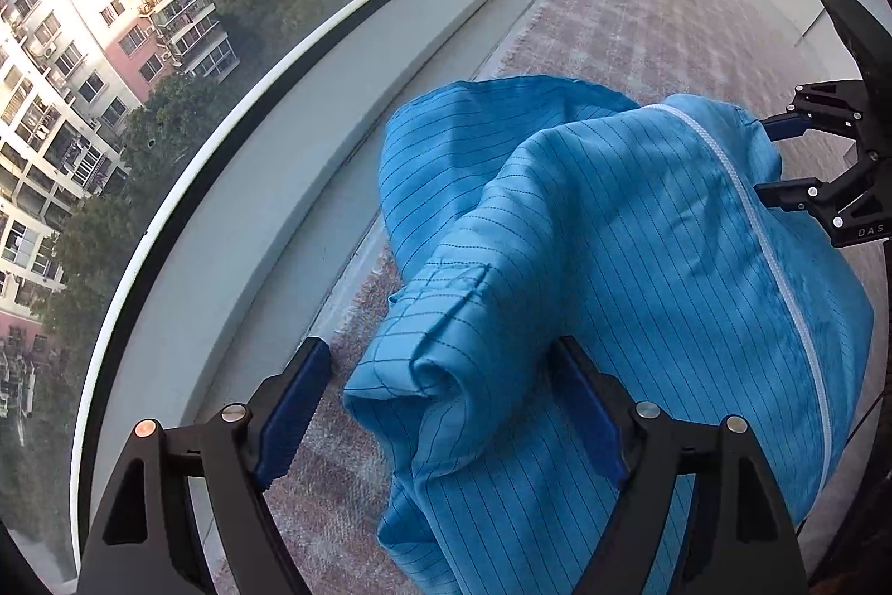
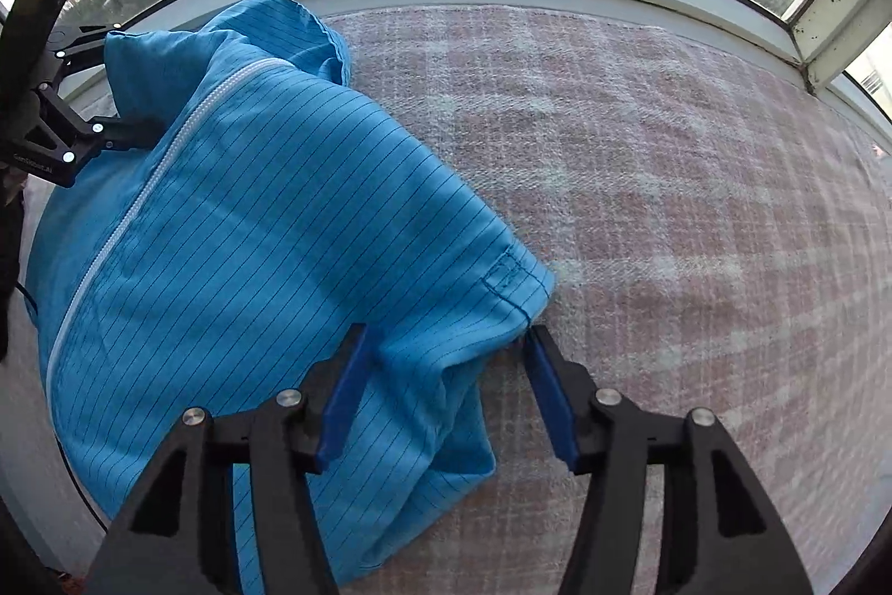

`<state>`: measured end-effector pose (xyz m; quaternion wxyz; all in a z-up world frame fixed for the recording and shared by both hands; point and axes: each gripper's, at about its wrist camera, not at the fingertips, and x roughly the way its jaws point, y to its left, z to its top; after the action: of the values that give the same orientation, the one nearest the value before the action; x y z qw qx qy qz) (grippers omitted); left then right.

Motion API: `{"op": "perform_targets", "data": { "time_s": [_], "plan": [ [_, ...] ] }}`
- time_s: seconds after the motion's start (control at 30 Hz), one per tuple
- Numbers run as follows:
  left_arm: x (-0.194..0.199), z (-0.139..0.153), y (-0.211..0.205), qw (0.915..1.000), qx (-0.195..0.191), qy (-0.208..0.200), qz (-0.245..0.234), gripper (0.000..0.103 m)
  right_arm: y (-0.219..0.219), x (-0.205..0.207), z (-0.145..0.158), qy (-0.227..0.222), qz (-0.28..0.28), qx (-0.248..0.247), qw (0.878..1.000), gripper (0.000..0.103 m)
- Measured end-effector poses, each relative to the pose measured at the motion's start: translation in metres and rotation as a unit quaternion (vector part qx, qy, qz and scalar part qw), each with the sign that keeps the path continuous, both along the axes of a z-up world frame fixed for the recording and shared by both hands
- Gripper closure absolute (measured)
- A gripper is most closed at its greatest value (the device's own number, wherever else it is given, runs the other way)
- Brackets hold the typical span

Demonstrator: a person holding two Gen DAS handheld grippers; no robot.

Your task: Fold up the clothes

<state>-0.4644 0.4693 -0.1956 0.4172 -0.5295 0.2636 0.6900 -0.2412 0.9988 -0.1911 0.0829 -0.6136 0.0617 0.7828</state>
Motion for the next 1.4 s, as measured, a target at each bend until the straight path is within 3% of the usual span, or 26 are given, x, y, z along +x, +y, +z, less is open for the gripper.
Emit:
{"op": "perform_targets", "data": {
  "time_s": [0.13,0.53,0.67,0.73,0.87,1.27,1.4],
  "plan": [
    [0.003,0.004,0.004,0.9999,0.009,-0.006,-0.014,0.045,0.019,0.009,-0.001,0.016,-0.015,-0.033,0.999,0.024],
    [0.015,0.007,0.001,0.9999,0.009,0.010,-0.007,0.045,0.014,0.015,0.002,0.027,-0.002,-0.009,1.000,0.022],
    [0.025,0.008,0.007,0.9996,0.002,0.026,-0.008,0.045,0.042,0.087,0.007,0.030,-0.015,-0.009,0.999,0.016],
    [0.029,0.009,0.009,0.9995,0.001,0.030,-0.009,0.045,0.043,0.088,0.004,0.028,-0.025,-0.007,0.999,0.014],
    [0.032,0.011,0.009,0.9996,0.001,0.028,-0.009,0.045,0.053,0.088,-0.001,0.014,-0.076,-0.011,0.997,0.000],
    [0.042,0.015,0.005,0.9998,0.009,0.018,-0.003,0.043,0.044,0.095,-0.009,0.019,-0.073,-0.002,0.997,0.000],
    [0.032,0.016,-0.001,0.9998,0.008,0.017,-0.005,0.043,0.033,0.071,-0.004,0.015,-0.067,0.000,0.998,0.000]
  ]
}}
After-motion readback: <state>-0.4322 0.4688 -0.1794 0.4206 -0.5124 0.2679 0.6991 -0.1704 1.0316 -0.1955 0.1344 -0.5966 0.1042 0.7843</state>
